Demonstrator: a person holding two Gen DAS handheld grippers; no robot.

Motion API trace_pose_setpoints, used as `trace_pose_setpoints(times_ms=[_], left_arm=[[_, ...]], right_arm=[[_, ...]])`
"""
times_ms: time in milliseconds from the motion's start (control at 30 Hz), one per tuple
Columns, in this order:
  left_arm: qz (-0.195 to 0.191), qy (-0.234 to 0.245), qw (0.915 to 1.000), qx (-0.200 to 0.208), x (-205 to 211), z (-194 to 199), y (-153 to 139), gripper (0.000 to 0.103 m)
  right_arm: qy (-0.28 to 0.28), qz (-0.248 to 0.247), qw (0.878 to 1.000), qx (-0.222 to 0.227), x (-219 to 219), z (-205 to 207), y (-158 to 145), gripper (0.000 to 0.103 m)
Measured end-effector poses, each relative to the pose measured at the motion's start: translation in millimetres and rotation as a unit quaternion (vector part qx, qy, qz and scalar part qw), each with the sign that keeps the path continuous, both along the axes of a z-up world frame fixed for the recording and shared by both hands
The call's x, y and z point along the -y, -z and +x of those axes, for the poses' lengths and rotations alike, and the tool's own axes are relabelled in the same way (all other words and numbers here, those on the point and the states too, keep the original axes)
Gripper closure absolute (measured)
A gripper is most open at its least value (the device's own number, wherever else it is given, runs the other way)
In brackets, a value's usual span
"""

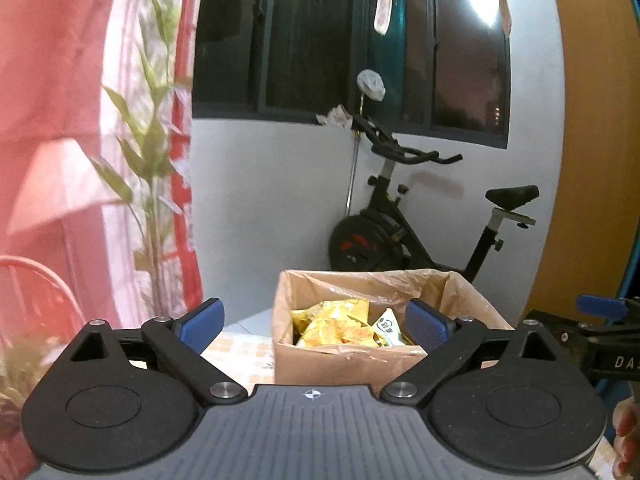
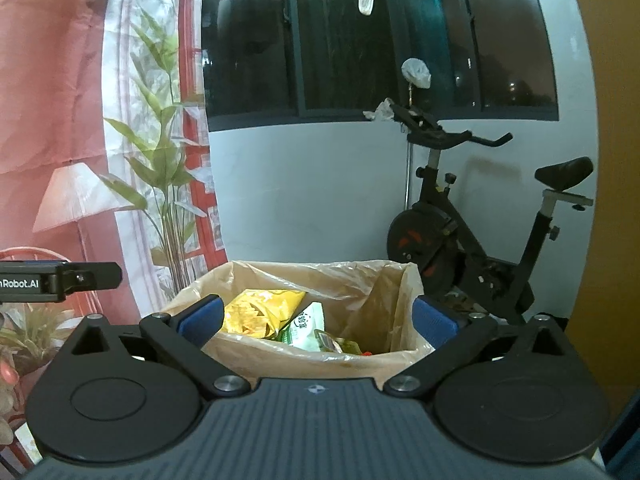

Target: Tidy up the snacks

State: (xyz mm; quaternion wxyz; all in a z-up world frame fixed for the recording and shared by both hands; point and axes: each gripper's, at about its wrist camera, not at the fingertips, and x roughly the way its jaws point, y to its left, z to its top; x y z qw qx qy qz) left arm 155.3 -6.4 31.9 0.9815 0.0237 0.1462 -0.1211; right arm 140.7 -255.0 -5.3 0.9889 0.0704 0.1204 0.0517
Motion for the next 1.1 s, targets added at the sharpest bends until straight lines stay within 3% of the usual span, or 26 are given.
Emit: trace_pose_setpoints(times_ms=[267,433,633,1100], left_arm=[[0.053,-0.038,0.9970,0.043,5,-73,-17,0.005],[0.049,-0.045,0.9957,0.064,4,-104,-20,0.005],[0.047,-0.054,0.9937,0.086,3,-124,-25,0.005],[0.024,-0.049,0.9955,0.078,-3,-129,-18,0.005]], right_arm=[[0.029,0.002,1.000,0.009,-7,-58,-14,0.001],[0.040,0.006,0.999,0.014,-4,-89,-14,0.000],[0.050,0.008,0.999,-0.001,4,-104,-7,0.000],[0.045,0.014,0.999,-0.003,6,-114,-2,0.000]])
